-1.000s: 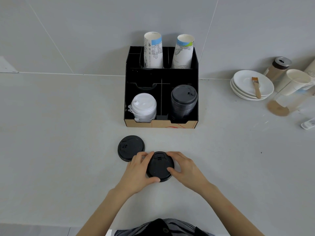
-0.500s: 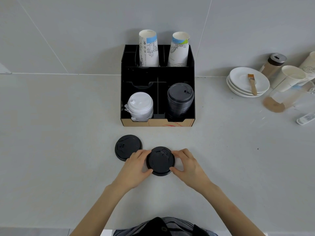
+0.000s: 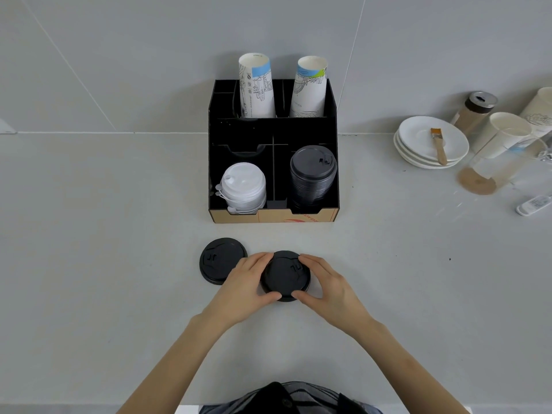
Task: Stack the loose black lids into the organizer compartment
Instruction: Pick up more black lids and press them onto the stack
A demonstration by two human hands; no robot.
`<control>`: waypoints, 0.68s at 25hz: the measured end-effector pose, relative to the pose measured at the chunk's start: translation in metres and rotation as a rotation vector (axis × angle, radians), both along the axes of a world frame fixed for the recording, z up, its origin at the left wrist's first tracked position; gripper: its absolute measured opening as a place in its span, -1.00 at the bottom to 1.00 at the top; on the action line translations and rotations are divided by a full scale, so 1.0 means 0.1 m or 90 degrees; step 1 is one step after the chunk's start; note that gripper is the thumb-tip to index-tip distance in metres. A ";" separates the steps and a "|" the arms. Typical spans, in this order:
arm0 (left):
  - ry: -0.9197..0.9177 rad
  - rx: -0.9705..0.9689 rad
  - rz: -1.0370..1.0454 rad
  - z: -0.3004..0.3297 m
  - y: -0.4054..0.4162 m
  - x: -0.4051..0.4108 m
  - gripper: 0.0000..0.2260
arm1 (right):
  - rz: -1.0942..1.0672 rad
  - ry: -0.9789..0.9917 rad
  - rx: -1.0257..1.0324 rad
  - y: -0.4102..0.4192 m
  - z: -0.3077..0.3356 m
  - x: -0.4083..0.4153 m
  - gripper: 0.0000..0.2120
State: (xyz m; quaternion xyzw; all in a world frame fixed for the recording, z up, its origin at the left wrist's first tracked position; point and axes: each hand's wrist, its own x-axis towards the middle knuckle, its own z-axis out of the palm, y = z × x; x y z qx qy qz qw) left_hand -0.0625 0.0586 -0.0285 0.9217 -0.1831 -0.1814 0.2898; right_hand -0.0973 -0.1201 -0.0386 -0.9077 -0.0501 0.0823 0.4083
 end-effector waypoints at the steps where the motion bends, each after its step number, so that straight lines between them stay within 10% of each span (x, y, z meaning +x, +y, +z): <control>1: -0.009 -0.016 0.004 0.04 -0.01 0.03 -0.37 | -0.013 -0.009 0.006 -0.02 0.03 0.02 -0.44; 17: -0.140 -0.127 -0.021 0.62 -0.33 0.71 -0.53 | -0.064 -0.162 -0.011 -0.43 0.63 0.64 -0.49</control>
